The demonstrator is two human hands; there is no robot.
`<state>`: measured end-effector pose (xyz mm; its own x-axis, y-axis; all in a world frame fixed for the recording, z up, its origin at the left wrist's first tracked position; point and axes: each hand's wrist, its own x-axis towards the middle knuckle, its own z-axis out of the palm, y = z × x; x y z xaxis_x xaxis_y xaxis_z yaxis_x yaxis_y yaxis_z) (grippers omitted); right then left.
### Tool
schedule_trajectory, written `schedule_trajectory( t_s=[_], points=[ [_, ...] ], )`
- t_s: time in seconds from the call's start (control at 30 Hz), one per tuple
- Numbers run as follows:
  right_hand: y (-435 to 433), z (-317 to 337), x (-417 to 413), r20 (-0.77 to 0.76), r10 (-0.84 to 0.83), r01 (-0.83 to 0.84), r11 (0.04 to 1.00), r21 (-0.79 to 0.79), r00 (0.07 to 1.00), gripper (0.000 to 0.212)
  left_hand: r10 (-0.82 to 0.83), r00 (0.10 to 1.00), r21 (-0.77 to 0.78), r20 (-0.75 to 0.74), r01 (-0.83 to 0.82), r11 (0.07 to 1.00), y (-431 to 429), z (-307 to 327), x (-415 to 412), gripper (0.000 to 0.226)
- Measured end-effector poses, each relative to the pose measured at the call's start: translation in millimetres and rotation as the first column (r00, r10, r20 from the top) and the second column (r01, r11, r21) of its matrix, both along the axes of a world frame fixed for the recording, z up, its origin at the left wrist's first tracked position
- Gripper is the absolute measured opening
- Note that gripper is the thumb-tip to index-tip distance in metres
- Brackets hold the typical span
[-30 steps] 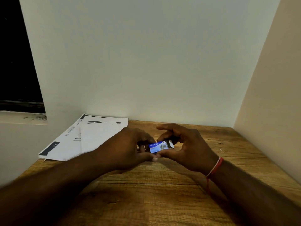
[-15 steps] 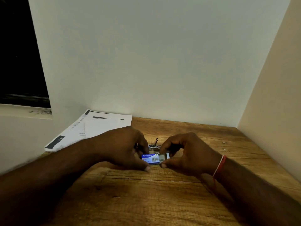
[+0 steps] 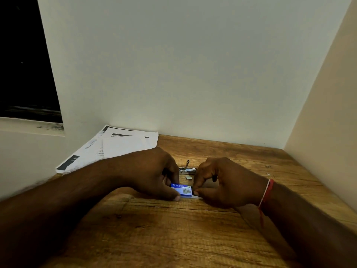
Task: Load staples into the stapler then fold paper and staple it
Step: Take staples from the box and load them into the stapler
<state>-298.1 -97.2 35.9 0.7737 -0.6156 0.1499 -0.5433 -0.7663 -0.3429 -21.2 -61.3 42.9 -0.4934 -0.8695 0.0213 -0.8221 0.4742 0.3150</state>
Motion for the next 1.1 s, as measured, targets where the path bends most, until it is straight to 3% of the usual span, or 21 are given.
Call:
schedule_trajectory(
  t_s=[0.37, 0.6, 0.8, 1.1],
  points=[
    [12, 7, 5, -0.112, -0.066, 0.058, 0.996, -0.071, 0.992, 0.013, 0.000, 1.000, 0.005, 0.003, 0.000, 1.000, 0, 0, -1, 0.035],
    [23, 11, 11, -0.196, -0.126, 0.079, 0.969, -0.233, 0.973, 0.021, 0.002, 1.000, 0.013, -0.010, -0.002, 1.000, 1, 1, -2, 0.033],
    [27, 18, 12, -0.247, -0.133, 0.083, 0.976, -0.203, 0.960, 0.023, -0.007, 1.000, 0.018, -0.017, 0.007, 1.000, 0, 2, -2, 0.035],
    [31, 13, 19, -0.282, -0.148, 0.036, 0.930, -0.365, 0.948, 0.028, 0.001, 1.000, 0.012, -0.009, -0.001, 1.000, 1, 3, -3, 0.032]
  ],
)
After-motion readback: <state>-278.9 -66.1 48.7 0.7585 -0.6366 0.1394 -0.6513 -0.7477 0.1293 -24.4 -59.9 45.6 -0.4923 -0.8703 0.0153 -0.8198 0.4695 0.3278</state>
